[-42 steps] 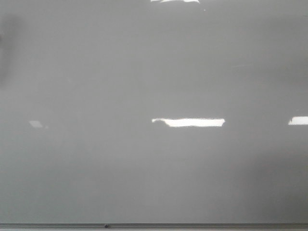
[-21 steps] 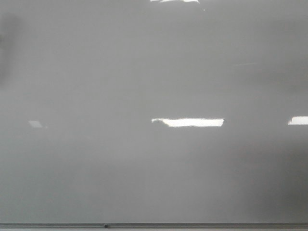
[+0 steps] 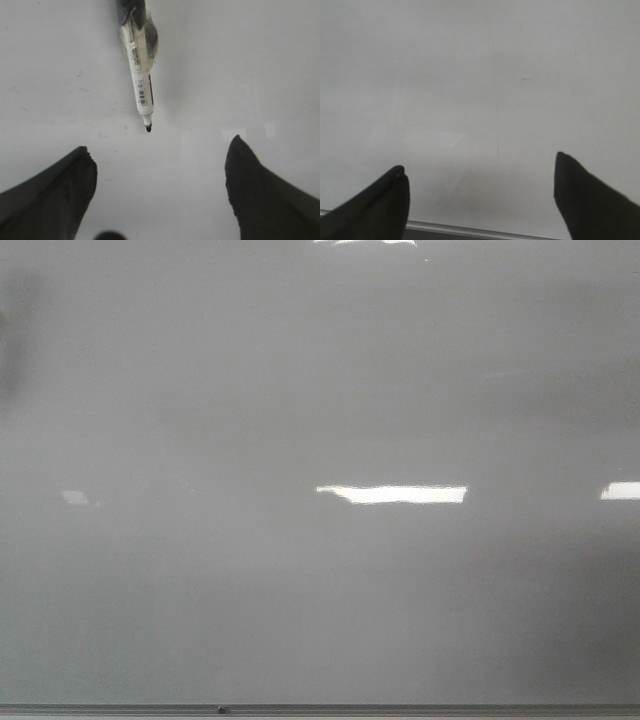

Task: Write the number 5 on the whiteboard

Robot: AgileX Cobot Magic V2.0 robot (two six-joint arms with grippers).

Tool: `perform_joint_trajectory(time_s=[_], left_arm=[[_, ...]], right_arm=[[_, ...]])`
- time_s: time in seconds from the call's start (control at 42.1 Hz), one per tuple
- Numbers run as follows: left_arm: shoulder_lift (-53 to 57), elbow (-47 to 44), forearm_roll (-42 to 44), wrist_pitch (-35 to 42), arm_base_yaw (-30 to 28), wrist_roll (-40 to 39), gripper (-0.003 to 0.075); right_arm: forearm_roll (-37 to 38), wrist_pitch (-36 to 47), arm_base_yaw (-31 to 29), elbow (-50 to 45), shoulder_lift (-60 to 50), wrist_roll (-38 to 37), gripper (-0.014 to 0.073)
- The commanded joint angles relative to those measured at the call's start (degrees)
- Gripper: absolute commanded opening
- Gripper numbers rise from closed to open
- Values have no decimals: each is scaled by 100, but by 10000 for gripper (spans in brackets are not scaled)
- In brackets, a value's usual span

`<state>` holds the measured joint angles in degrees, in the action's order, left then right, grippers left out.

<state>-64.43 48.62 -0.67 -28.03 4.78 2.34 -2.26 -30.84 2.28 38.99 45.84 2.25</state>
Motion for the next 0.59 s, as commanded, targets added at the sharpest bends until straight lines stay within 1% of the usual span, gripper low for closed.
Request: perform_joint_trajectory(time_s=[0.0, 0.285, 0.57], left_arm=[[-351, 407, -92, 523, 42, 4, 510], [-1467, 851, -102, 880, 42, 4, 510], [-1977, 849, -102, 1557, 42, 4, 510]], right_arm=[[16, 366, -2, 194, -21, 72, 611], [16, 366, -2, 194, -21, 72, 611], [16, 366, -2, 194, -21, 72, 611]])
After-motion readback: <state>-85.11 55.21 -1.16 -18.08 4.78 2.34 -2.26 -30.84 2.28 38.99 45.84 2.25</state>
